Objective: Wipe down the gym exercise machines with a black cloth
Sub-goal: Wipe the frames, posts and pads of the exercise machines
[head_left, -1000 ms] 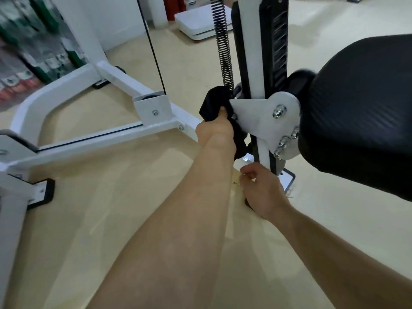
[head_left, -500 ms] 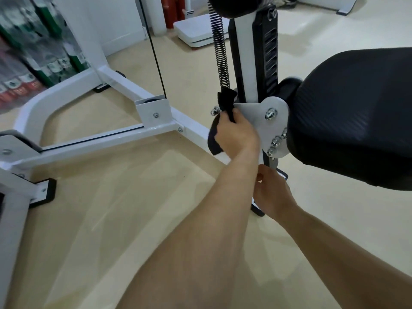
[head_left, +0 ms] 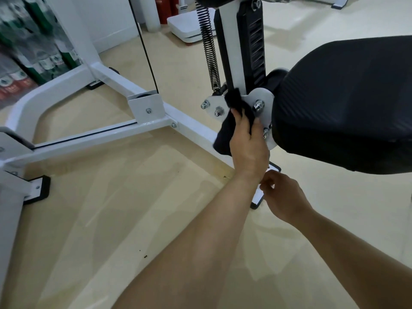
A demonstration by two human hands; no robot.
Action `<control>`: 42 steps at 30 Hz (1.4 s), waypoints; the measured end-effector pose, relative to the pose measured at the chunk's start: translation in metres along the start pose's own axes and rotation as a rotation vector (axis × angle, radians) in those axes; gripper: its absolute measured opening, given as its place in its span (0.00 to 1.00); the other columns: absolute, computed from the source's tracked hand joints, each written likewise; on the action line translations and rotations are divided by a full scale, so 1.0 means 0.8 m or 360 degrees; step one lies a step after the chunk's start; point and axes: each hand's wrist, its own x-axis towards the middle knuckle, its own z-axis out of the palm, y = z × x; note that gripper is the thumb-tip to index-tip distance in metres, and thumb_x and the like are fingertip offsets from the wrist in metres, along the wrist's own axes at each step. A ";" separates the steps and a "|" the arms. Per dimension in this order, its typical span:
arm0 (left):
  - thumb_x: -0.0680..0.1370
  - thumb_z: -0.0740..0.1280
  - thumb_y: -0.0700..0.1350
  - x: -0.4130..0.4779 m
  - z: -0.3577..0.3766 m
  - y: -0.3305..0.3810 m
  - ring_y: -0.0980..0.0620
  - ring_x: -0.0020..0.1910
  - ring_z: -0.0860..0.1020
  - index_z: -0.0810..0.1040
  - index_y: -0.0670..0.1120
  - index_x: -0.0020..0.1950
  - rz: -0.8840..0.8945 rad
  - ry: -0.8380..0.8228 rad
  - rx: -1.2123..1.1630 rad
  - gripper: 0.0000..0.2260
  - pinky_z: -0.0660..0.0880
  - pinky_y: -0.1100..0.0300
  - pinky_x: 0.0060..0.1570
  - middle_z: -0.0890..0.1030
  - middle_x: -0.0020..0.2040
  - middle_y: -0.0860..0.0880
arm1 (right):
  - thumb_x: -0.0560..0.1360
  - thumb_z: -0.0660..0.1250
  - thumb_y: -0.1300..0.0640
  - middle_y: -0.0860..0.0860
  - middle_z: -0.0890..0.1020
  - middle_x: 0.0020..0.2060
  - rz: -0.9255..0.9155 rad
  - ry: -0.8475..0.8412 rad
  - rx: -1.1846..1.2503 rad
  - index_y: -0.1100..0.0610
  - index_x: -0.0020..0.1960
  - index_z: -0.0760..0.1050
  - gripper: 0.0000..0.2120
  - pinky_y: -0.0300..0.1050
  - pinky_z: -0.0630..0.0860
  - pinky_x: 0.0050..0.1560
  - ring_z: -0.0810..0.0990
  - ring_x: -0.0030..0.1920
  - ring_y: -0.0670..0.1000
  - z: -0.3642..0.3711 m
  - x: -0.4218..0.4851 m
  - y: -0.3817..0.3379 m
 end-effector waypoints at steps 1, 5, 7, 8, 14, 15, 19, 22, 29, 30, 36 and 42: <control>0.85 0.57 0.49 0.002 0.000 0.005 0.60 0.71 0.68 0.58 0.53 0.80 0.0089 -0.0007 0.0039 0.23 0.64 0.68 0.68 0.66 0.78 0.53 | 0.80 0.58 0.62 0.46 0.81 0.45 0.0002 -0.0007 0.0003 0.48 0.50 0.75 0.11 0.41 0.68 0.39 0.76 0.43 0.48 -0.001 0.001 0.004; 0.85 0.53 0.51 0.002 -0.001 -0.013 0.45 0.74 0.68 0.51 0.52 0.82 0.0315 -0.0119 0.0225 0.25 0.67 0.51 0.72 0.61 0.80 0.46 | 0.79 0.60 0.61 0.45 0.81 0.49 0.0005 -0.0019 -0.0015 0.51 0.55 0.77 0.11 0.40 0.68 0.43 0.76 0.47 0.48 -0.004 0.001 0.013; 0.85 0.54 0.48 -0.008 -0.001 -0.031 0.47 0.76 0.65 0.53 0.51 0.82 0.0363 -0.0198 0.0309 0.24 0.67 0.54 0.71 0.53 0.82 0.51 | 0.79 0.60 0.60 0.45 0.81 0.48 -0.0002 -0.0020 -0.0042 0.50 0.52 0.77 0.09 0.38 0.67 0.40 0.76 0.47 0.48 -0.003 0.002 0.015; 0.85 0.54 0.47 -0.013 -0.001 -0.039 0.47 0.76 0.64 0.55 0.51 0.81 0.0372 -0.0232 0.0358 0.24 0.69 0.53 0.69 0.49 0.82 0.54 | 0.79 0.60 0.60 0.46 0.81 0.48 -0.0010 -0.0015 -0.0052 0.50 0.51 0.76 0.08 0.39 0.67 0.39 0.76 0.46 0.49 -0.002 0.003 0.016; 0.82 0.54 0.48 -0.023 -0.002 -0.050 0.46 0.69 0.73 0.63 0.54 0.78 0.0326 -0.0259 0.0472 0.23 0.75 0.48 0.60 0.56 0.81 0.57 | 0.79 0.59 0.60 0.47 0.81 0.45 -0.0065 -0.0012 -0.0117 0.50 0.46 0.73 0.08 0.43 0.68 0.42 0.76 0.44 0.50 -0.004 0.000 0.017; 0.82 0.54 0.49 -0.022 -0.004 -0.048 0.46 0.67 0.74 0.65 0.54 0.77 0.0329 -0.0261 0.0460 0.22 0.76 0.47 0.60 0.61 0.80 0.56 | 0.79 0.59 0.60 0.46 0.80 0.46 -0.0070 -0.0005 -0.0120 0.50 0.48 0.73 0.07 0.43 0.69 0.44 0.76 0.45 0.50 -0.005 -0.001 0.016; 0.79 0.52 0.50 -0.033 -0.006 -0.035 0.46 0.64 0.76 0.69 0.51 0.75 0.0453 -0.0317 0.0505 0.24 0.77 0.48 0.56 0.65 0.77 0.56 | 0.80 0.59 0.59 0.47 0.80 0.43 -0.0116 0.0036 -0.0138 0.53 0.45 0.73 0.06 0.44 0.69 0.43 0.76 0.43 0.51 -0.010 -0.008 0.011; 0.78 0.50 0.52 -0.034 -0.005 -0.034 0.46 0.64 0.76 0.71 0.50 0.73 0.0532 -0.0305 0.0631 0.25 0.77 0.48 0.55 0.66 0.77 0.55 | 0.80 0.59 0.60 0.49 0.80 0.41 -0.0148 0.0027 -0.0130 0.56 0.44 0.74 0.07 0.45 0.70 0.41 0.76 0.42 0.51 -0.011 -0.012 0.006; 0.82 0.56 0.47 -0.005 -0.032 -0.050 0.38 0.57 0.77 0.71 0.48 0.69 0.0377 -0.0201 0.0893 0.16 0.74 0.49 0.49 0.75 0.70 0.48 | 0.78 0.62 0.60 0.46 0.79 0.49 -0.0118 -0.0070 -0.0115 0.50 0.55 0.77 0.09 0.44 0.71 0.48 0.76 0.49 0.50 -0.002 -0.010 0.007; 0.82 0.56 0.48 0.001 -0.033 -0.046 0.39 0.54 0.78 0.71 0.47 0.67 0.0272 -0.0119 0.0783 0.15 0.73 0.50 0.48 0.80 0.62 0.46 | 0.78 0.62 0.60 0.47 0.79 0.51 -0.0114 -0.0071 -0.0113 0.50 0.57 0.77 0.11 0.44 0.73 0.50 0.76 0.50 0.50 -0.001 -0.010 0.007; 0.84 0.58 0.48 0.025 -0.021 0.034 0.47 0.59 0.78 0.72 0.47 0.73 0.0445 0.0111 0.0380 0.17 0.73 0.57 0.58 0.82 0.60 0.46 | 0.79 0.60 0.58 0.46 0.80 0.53 -0.0116 -0.0089 -0.0143 0.48 0.58 0.76 0.12 0.45 0.75 0.53 0.77 0.53 0.49 0.002 -0.004 0.005; 0.82 0.63 0.38 0.032 -0.037 0.015 0.48 0.79 0.59 0.65 0.45 0.78 0.1030 -0.0255 0.0853 0.24 0.68 0.55 0.68 0.60 0.80 0.49 | 0.78 0.60 0.58 0.45 0.80 0.55 -0.0147 -0.0112 -0.0190 0.48 0.58 0.76 0.12 0.43 0.72 0.51 0.77 0.52 0.48 0.004 0.003 -0.001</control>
